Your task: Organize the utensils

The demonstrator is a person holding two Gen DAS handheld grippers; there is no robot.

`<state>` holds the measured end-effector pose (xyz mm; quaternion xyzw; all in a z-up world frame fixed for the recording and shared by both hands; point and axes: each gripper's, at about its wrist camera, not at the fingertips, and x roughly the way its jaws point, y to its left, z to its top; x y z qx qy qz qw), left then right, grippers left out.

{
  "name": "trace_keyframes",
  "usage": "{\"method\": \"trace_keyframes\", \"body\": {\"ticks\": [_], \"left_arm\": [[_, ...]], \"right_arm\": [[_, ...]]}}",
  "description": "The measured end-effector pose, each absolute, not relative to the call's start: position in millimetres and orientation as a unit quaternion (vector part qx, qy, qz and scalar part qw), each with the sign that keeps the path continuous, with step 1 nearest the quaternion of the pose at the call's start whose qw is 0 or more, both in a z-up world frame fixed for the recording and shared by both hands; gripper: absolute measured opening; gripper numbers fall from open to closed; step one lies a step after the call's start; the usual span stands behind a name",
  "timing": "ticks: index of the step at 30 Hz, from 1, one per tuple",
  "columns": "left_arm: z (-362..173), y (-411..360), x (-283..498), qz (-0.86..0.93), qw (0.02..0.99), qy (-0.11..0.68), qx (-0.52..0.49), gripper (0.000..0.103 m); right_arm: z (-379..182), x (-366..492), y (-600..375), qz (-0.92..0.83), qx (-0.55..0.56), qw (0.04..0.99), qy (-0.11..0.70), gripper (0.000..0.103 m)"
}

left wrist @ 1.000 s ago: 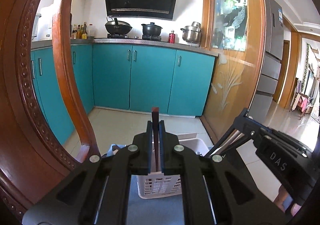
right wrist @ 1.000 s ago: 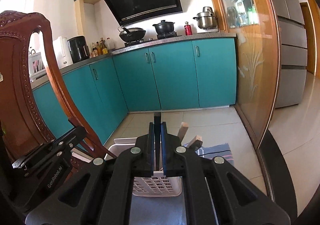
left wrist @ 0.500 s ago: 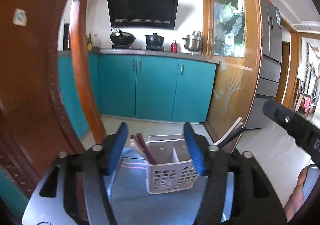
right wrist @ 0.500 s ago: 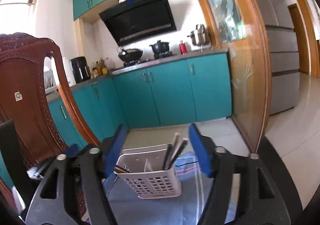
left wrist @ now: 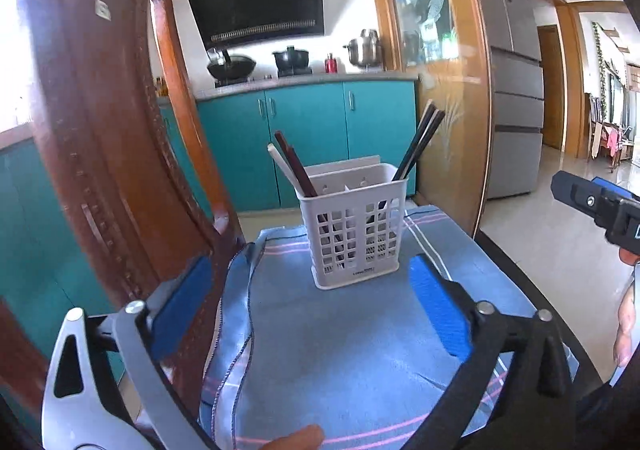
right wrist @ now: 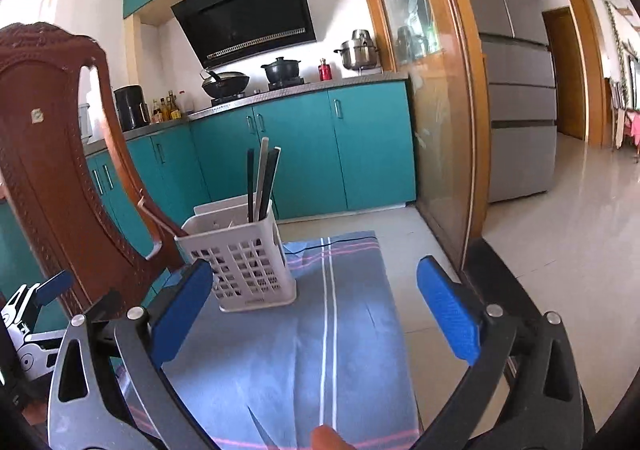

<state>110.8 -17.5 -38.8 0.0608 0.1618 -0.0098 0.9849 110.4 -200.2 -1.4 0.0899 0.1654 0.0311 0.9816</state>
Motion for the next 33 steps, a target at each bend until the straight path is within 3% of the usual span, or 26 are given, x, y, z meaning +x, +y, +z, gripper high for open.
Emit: {"method": "trace_keyframes", "body": {"ticks": [7,14,33], "left_arm": [[-45,-2,84,0.000,0.990,0.139,0.020,0.099],[-37,8,74,0.006,0.992,0.122,-0.005,0.100],[-46,8,75,-0.009,0.989,0.150,-0.002,0.100]], "right_arm": [[-10,67,-181,0.007,0.032,0.994,0.109,0.100],[-18,60,-172,0.045,0.028,0.988,0.142,0.100],[-24,60,-150,0.047,-0.014,0.989,0.138,0.100]]}}
